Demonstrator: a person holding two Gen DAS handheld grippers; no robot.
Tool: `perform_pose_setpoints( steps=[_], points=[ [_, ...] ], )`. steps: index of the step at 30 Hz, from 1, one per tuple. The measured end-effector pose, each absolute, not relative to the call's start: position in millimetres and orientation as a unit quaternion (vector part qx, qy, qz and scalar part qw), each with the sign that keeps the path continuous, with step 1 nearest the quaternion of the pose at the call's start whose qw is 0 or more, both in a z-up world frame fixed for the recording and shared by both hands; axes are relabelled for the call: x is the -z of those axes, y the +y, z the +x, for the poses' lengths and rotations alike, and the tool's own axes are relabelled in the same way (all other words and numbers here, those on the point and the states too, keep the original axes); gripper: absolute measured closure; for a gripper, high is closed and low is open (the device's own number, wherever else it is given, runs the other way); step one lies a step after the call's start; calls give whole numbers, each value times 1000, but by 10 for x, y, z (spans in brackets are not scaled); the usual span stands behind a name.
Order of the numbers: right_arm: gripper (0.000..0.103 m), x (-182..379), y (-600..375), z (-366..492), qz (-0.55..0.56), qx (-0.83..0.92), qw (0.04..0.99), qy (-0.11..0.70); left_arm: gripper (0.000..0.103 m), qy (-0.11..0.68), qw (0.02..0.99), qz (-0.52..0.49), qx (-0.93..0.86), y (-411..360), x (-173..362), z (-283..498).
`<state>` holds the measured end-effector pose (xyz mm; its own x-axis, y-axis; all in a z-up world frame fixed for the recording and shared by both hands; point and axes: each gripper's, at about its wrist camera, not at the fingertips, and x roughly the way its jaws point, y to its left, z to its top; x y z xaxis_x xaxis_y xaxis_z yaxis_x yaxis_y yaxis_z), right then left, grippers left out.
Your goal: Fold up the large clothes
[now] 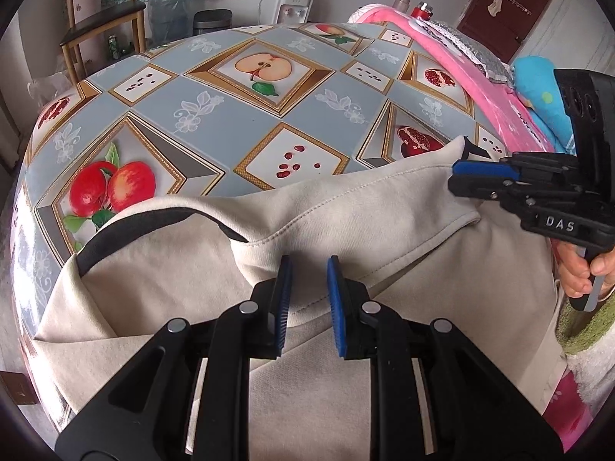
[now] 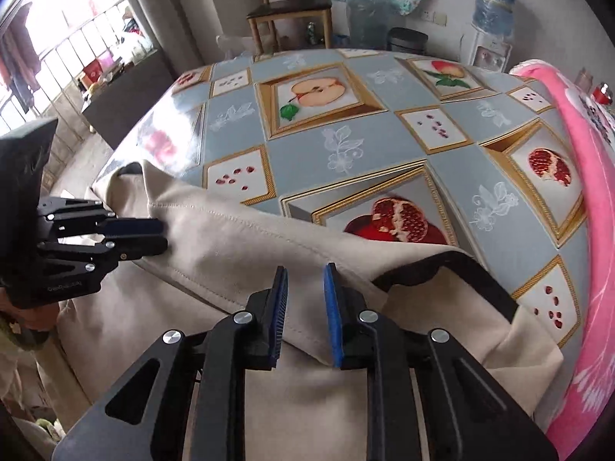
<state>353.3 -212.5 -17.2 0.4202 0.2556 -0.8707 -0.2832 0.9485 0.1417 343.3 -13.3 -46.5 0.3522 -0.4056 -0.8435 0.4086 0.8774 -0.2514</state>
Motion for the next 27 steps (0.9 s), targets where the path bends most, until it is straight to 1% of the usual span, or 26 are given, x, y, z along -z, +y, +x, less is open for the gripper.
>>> perform_pose_setpoints(
  steps=[3, 4, 6, 8, 11, 13, 14, 15, 16, 17, 21, 24, 27],
  points=[
    [84, 370, -2217, 3515, -16, -140, 828, 543, 84, 511, 824, -4, 245, -131, 468, 3434],
    [84, 415, -2222, 3502, -18, -139, 831, 539, 84, 511, 824, -5, 244, -133, 469, 3432],
    [83, 399, -2211, 3495, -25, -130, 832, 539, 84, 511, 825, -6, 241, -138, 469, 3430],
    [80, 354, -2250, 3494, -15, -110, 832, 543, 84, 517, 824, -9, 233, -131, 447, 3439],
    [79, 149, -2352, 3349, 19, -104, 841, 530, 84, 507, 834, -23, 215, -18, 250, 3358],
    [68, -47, -2418, 3160, 44, -114, 850, 513, 83, 484, 848, -32, 215, 114, 19, 3215],
    [55, -137, -2436, 3048, 52, -121, 855, 502, 79, 470, 855, -35, 215, 199, -116, 3102],
    [49, -233, -2439, 2906, 56, -131, 860, 490, 76, 457, 863, -37, 214, 292, -239, 2982],
    [47, -311, -2426, 2759, 56, -141, 864, 480, 71, 443, 871, -38, 209, 391, -358, 2845],
    [44, -368, -2404, 2620, 54, -150, 866, 474, 69, 431, 878, -39, 203, 498, -465, 2685],
    [35, -452, -2276, 2062, 71, -190, 864, 461, 65, 412, 891, -52, 183, 883, -677, 2055],
    [35, -400, -2099, 1724, 93, -219, 850, 471, 65, 417, 891, -72, 165, 1105, -626, 1580],
    [34, -241, -1813, 1483, 107, -246, 829, 491, 65, 426, 889, -82, 143, 1225, -434, 1158]
  ],
)
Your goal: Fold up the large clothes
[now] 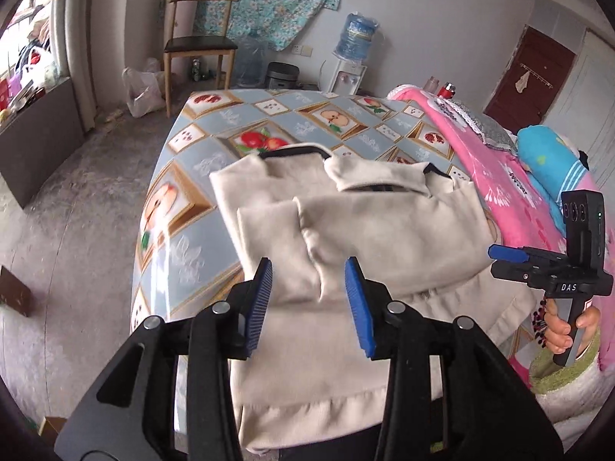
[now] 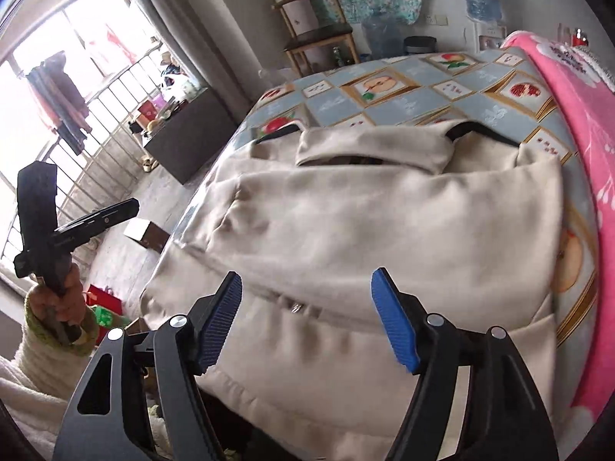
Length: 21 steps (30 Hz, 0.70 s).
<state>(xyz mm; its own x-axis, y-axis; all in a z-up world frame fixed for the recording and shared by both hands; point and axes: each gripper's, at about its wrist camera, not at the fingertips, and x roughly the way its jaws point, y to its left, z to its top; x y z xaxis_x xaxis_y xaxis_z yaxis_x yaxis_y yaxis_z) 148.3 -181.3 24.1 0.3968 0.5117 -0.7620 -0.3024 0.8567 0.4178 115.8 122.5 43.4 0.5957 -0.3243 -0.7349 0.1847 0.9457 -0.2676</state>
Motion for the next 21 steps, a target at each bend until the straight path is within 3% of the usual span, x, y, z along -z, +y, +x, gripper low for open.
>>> perform_pose_setpoints(
  steps=[8, 16, 21],
  points=[
    [34, 130, -1102, 1113, 68, -259, 807, 527, 65, 462, 880, -67, 84, 1253, 213, 554],
    [34, 154, -1017, 1092, 50, -264, 804, 531, 65, 440, 893, -58, 77, 1371, 205, 602],
    [34, 242, -1049, 1181, 73, -265, 795, 540, 65, 476, 869, -74, 113, 1440, 338, 799]
  ],
)
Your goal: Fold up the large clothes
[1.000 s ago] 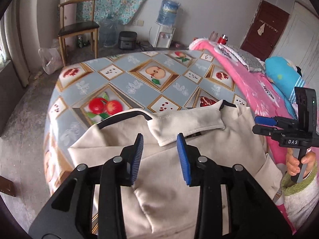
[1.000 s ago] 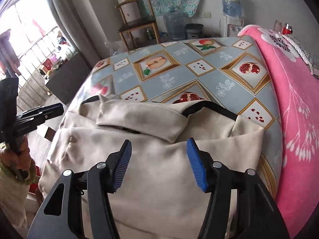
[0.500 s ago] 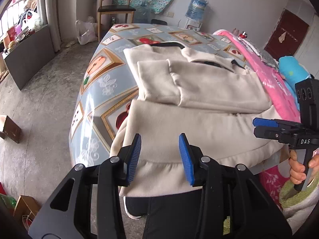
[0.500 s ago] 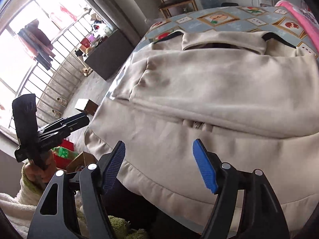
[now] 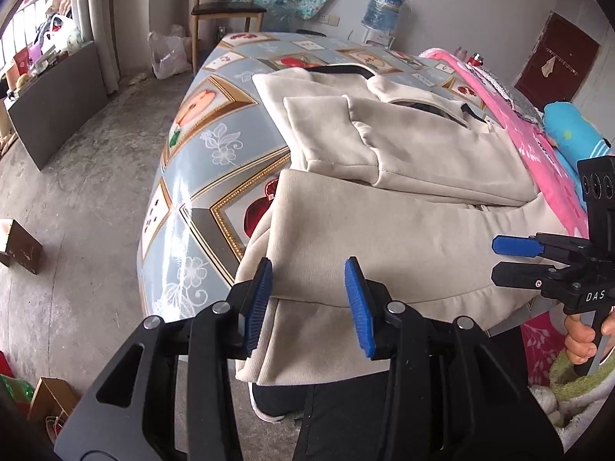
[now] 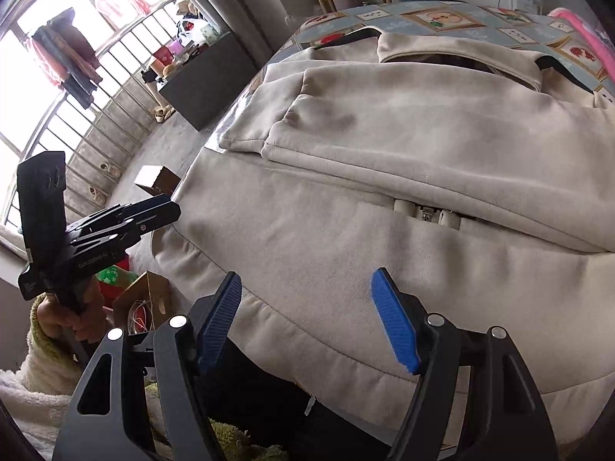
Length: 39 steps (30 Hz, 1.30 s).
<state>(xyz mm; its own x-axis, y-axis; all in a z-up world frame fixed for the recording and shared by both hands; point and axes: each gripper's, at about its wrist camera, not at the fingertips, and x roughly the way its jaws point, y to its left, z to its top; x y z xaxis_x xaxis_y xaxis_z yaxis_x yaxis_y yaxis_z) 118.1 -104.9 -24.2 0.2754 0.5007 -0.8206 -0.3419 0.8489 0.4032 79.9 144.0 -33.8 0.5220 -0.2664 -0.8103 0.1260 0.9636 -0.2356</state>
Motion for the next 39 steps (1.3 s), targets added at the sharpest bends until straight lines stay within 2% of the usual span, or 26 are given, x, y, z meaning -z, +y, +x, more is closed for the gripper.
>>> perform_pose_setpoints(
  steps=[13, 34, 36, 37, 39],
  points=[
    [34, 272, -1052, 1258, 84, -277, 787, 545, 65, 504, 840, -88, 179, 1482, 380, 1184],
    [34, 126, -1132, 1139, 121, -290, 785, 534, 65, 495, 856, -89, 120, 1491, 399, 1407],
    [34, 114, -1137, 1135, 122, -288, 786, 533, 70, 486, 861, -88, 125, 1495, 396, 1389],
    [34, 107, -1141, 1134, 125, -288, 786, 533, 81, 478, 864, -83, 131, 1485, 374, 1374],
    [34, 95, -1150, 1137, 133, -290, 785, 531, 90, 463, 874, -66, 131, 1470, 317, 1331]
  ],
)
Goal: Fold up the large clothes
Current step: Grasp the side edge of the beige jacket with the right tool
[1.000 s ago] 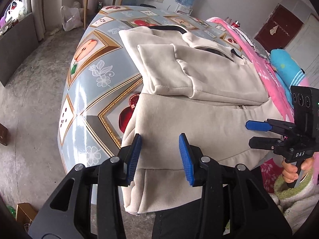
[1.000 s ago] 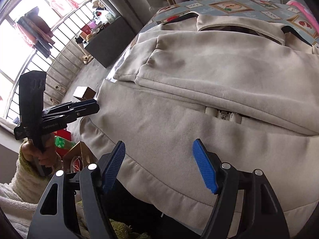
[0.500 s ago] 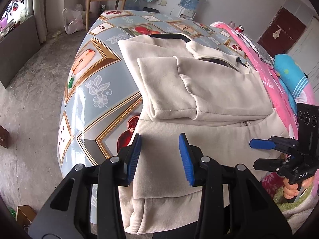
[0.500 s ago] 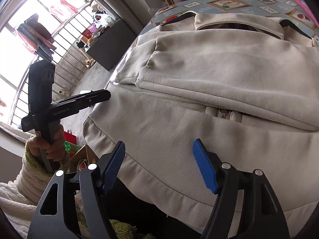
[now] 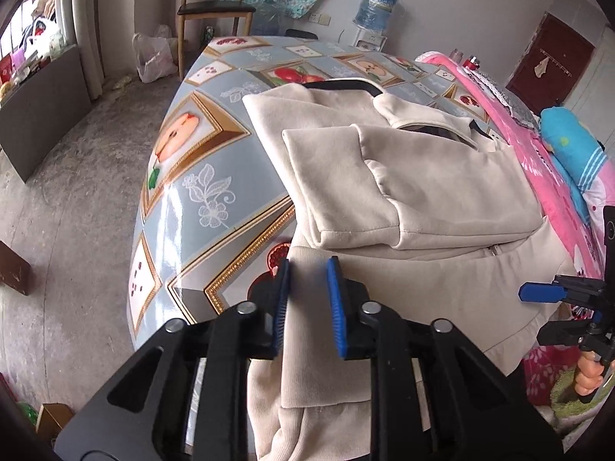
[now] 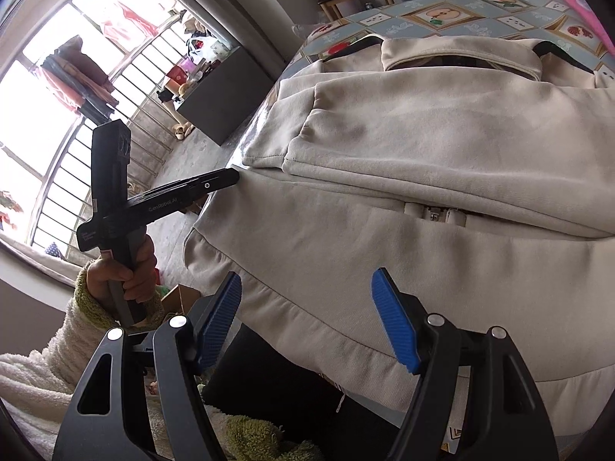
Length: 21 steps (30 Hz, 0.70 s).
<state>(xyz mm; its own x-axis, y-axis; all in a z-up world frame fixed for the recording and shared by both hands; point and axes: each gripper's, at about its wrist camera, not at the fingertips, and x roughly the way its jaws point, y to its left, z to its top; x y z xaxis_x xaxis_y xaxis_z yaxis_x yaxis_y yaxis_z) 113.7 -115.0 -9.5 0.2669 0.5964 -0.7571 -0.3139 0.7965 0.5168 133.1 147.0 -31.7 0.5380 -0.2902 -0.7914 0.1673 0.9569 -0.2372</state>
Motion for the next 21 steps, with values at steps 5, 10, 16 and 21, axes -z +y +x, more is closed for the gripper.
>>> perform_pose_setpoints(
  steps=[5, 10, 16, 21],
  points=[
    [34, 79, -1189, 1203, 181, -304, 769, 532, 97, 429, 890, -53, 146, 1444, 112, 1148],
    [34, 213, -1261, 1335, 305, -331, 706, 546, 98, 386, 900, -37, 199, 1264, -181, 760],
    [34, 560, -1181, 1468, 444, -350, 595, 571, 98, 370, 890, -11, 265, 894, -305, 311],
    [40, 641, -976, 1497, 443, -344, 582, 588, 98, 380, 878, 39, 288, 606, -202, 93]
  ],
)
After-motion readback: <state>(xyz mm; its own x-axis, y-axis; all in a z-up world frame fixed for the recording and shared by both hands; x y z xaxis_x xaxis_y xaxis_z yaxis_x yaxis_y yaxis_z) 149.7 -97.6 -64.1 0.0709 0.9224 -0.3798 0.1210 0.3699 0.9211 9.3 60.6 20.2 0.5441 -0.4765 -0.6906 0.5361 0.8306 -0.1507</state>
